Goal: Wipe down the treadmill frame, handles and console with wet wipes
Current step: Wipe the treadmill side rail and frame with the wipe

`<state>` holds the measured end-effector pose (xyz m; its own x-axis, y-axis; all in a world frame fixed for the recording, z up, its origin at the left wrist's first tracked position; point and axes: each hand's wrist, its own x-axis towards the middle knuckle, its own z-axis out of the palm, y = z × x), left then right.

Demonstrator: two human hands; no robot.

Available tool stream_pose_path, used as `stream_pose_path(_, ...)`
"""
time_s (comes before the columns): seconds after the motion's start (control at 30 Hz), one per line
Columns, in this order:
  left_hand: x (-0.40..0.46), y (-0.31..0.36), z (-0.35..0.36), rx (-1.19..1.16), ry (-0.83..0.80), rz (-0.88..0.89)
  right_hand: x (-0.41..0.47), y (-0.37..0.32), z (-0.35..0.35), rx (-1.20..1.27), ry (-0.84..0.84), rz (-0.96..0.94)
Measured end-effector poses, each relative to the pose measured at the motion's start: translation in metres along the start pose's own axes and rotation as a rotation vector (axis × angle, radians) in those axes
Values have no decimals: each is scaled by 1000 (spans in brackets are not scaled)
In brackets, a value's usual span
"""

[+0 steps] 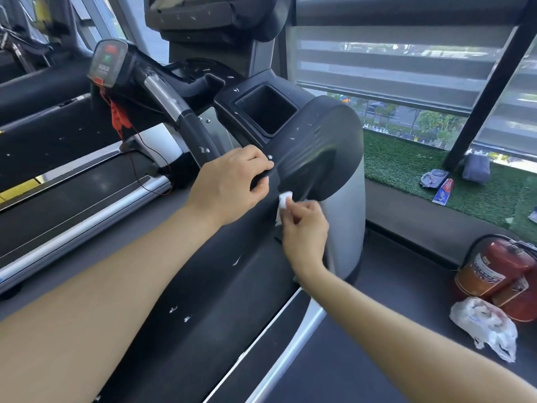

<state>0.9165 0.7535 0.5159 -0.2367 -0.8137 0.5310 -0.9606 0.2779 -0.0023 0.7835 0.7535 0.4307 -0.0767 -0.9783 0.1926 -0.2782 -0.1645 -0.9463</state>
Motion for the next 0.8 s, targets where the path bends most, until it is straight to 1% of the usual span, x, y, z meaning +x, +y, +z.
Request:
stream_pose_path(0.07,0,1,0,-6,1,-13,25,-11,-4,-19,44,-88)
stream_pose_path(0.17,-1,2,-1,-12,-8,-23,64,-17,-7,-38,97,-47)
stream_pose_path(0.23,-1,3,-2,-20,-15,-26,72,-17,-6,-82,117,-27)
stream_pose_path(0.27,-2,4,-3,-23,-23,-27,68,-18,-6,-88,121,-36)
stream_pose_path(0.33,-4,5,-6,-15,-44,-23,46,-21,-3,-99,103,-110)
stream_pose_path(0.47,-15,2,-21,-30,-112,-41,-9,-26,2,-73,10,-301)
stream_pose_path(0.53,-22,-4,-28,-37,-131,-39,-20,-30,1,-96,-31,-333)
stream_pose_path(0.63,-32,-11,-32,-62,-111,-37,-2,-39,-3,-129,-39,-289)
stream_pose_path(0.77,-40,-10,-25,-120,-10,-85,43,-48,-8,-149,63,-96)
stream_pose_path(0.8,-40,-10,-24,-129,2,-96,46,-48,-8,-157,76,-80)
